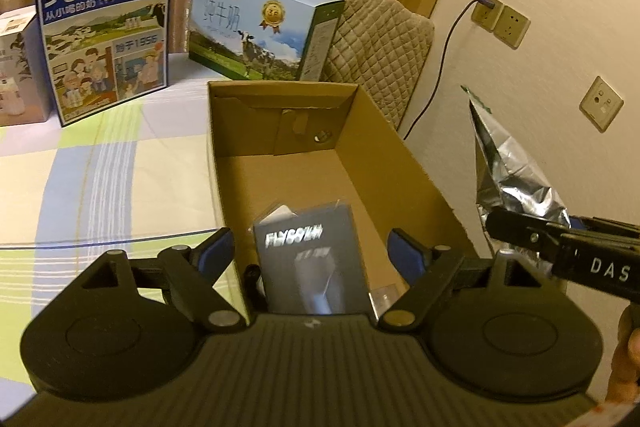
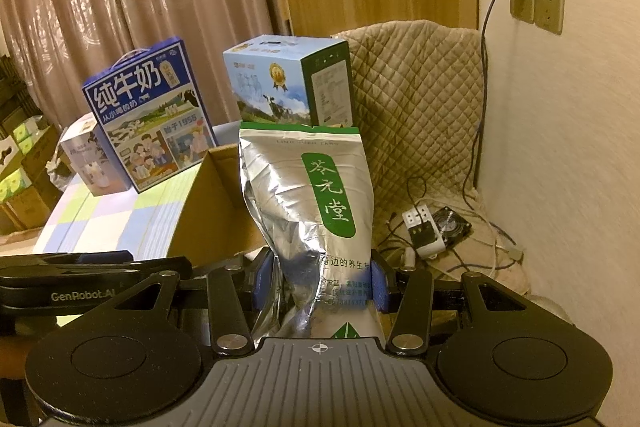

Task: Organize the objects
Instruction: 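Open the left tool to drop the shaver box while the right tool releases the foil bag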

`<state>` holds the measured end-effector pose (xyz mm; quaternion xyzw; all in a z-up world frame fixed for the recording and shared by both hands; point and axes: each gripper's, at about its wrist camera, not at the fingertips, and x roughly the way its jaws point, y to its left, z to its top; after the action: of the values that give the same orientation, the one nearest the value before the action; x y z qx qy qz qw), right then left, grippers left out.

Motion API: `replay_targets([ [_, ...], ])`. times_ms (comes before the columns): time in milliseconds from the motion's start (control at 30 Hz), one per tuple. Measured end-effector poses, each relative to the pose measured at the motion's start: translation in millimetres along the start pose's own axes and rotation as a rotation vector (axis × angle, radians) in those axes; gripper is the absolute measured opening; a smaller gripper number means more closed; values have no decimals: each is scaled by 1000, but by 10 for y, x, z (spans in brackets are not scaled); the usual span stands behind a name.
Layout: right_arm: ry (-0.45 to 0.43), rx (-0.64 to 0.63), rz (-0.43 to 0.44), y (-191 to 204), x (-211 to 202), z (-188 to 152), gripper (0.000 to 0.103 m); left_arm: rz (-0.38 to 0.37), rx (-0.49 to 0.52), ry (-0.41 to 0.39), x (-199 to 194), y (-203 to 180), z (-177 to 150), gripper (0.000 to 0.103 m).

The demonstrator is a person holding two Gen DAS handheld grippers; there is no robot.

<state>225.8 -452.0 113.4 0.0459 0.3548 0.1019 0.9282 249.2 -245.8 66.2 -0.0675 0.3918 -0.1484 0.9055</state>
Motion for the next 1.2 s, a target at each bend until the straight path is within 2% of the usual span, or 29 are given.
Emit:
replay_targets([
  [967,8,7,29,146,110,51,46,33,8,10,-120,98,-162,82],
  [1067,5,27,92,132,217,123,48,34,7,9,-123,115,-160,82],
  [1167,11,83,100,76,324,190,61,45,4,7,-127,149,-158,84],
  [1200,4,94,102,60,323,206,63,50,2,5,-130,164,-160,85],
])
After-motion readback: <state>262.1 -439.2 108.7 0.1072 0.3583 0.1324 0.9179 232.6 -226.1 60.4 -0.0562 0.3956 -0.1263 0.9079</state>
